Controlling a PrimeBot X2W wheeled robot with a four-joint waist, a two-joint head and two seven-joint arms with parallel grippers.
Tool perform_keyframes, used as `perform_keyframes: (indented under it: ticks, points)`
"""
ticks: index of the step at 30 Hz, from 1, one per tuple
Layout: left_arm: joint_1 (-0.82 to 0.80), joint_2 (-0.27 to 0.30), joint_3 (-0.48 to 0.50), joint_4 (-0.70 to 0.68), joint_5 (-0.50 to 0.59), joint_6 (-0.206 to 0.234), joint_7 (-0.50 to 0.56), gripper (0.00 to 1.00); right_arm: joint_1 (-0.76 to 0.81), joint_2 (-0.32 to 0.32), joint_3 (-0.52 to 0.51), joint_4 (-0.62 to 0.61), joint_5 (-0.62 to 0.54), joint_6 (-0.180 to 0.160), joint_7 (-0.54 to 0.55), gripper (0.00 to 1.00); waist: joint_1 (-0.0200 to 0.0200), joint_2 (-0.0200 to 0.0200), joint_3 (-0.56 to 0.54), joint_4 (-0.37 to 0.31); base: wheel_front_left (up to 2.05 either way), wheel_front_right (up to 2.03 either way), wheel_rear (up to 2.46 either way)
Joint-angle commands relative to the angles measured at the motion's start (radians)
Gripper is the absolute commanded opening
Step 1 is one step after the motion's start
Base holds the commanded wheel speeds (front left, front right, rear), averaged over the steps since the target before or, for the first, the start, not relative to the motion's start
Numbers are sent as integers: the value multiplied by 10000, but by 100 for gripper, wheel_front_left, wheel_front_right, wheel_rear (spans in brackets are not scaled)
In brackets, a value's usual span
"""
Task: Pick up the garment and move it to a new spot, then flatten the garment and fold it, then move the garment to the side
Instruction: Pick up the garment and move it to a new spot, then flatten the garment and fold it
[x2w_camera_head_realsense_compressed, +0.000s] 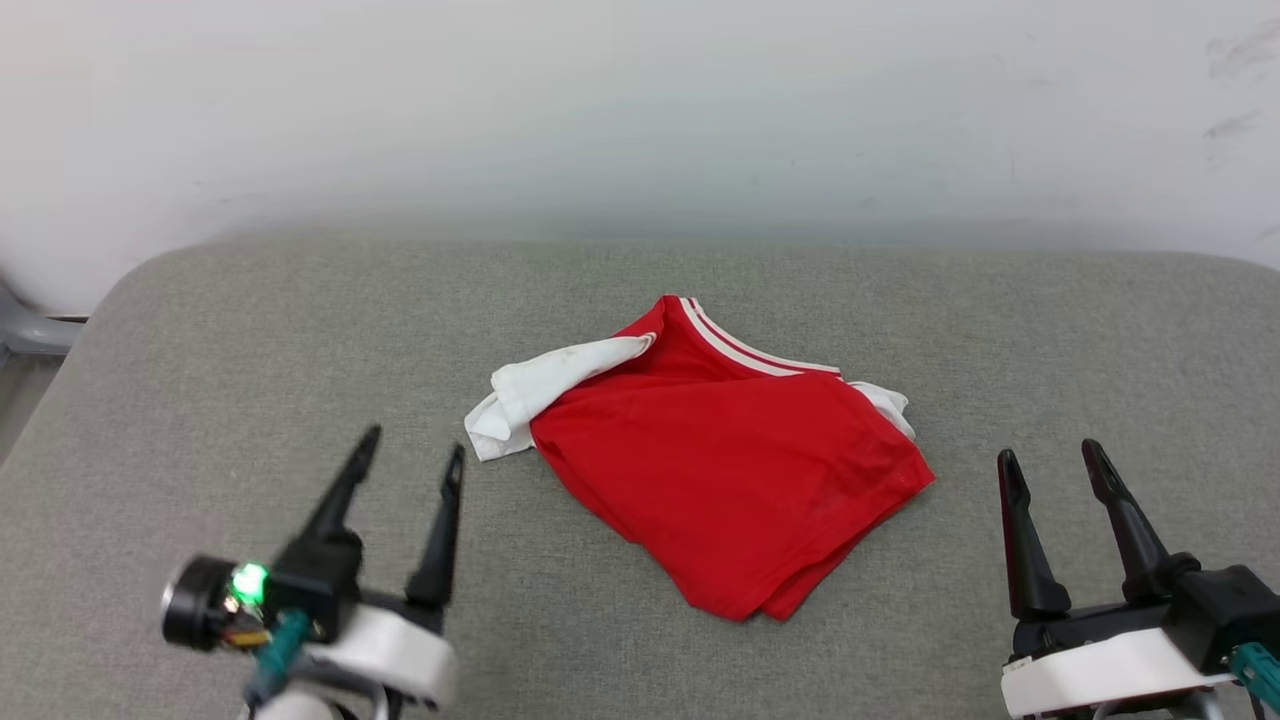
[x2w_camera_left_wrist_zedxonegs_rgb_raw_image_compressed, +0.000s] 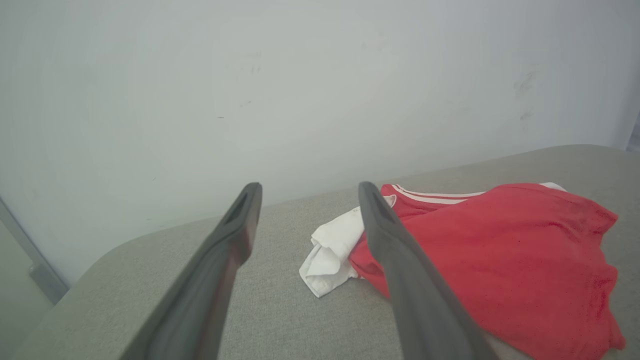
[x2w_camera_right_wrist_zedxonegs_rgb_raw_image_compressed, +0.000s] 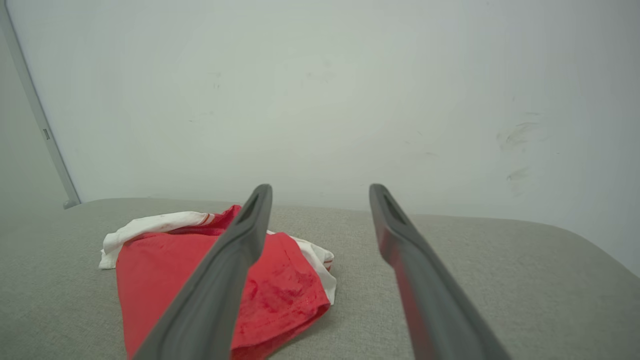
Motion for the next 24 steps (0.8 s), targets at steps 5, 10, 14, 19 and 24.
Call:
perform_keyframes:
  ticks: [5,10,14,19,24]
  points:
    - [1497,-741,395,-918,868,-20,-24,100,211,22,101,118,-72,-7,-21,100,1,0,-75,115,0,0,0]
    - [1997,-1192,711,-1008,1177,-262,-25,100,280,23,178,211,18,-7,-21,100,1,0,-139,103,0,0,0]
    - [2115,-1471,1034,-1030,1334,-420,-25,100,288,23,226,256,58,-7,-20,100,1,0,-171,74,0,0,0]
    - [2029,-1641,1278,-990,1495,-650,-26,100,259,23,292,307,90,-7,-20,100,1,0,-187,24,0,0,0]
    - [1954,-1826,1487,-947,1667,-861,-26,100,207,23,356,339,124,-7,-20,100,1,0,-188,-32,0,0,0]
